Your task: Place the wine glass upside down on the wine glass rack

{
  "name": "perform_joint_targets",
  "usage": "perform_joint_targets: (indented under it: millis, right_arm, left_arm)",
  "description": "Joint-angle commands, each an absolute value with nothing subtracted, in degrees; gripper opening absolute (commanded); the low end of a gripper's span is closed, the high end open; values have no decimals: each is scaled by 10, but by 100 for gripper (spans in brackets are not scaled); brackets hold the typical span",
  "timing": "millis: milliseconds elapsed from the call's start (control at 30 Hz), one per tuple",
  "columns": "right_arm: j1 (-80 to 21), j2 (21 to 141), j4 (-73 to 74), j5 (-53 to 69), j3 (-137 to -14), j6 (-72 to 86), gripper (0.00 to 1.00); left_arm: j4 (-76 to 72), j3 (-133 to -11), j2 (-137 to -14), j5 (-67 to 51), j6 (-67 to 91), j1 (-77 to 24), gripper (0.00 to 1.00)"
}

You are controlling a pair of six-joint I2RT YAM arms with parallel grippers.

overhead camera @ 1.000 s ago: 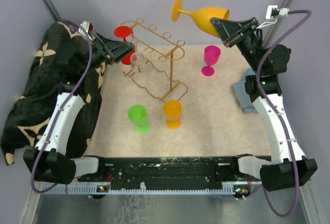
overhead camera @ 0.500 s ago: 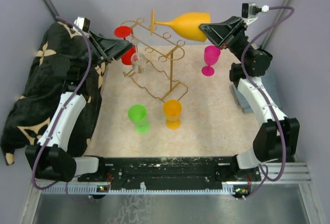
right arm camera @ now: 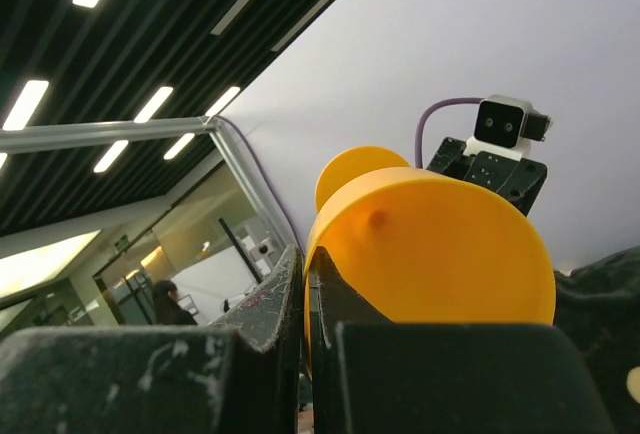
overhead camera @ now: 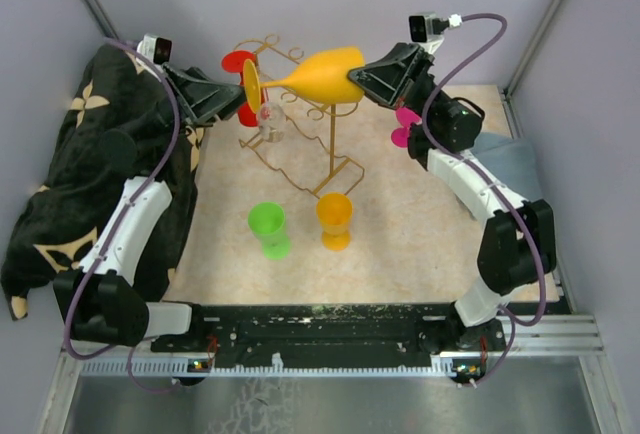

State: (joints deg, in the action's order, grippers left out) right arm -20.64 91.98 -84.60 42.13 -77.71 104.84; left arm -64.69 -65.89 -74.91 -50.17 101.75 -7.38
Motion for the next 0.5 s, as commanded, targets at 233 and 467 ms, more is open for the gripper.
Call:
perform_joint_targets:
  millis: [233,467]
  right_arm:
    - [-224,928,-942,395,-798,1064,0]
    - [-242,941,-944,392,-800,1060,0]
  left_arm:
    - [-752,-632,-734,-485,1079,-79,53]
    - [-745,-637,-724,-484,1086,-83,54]
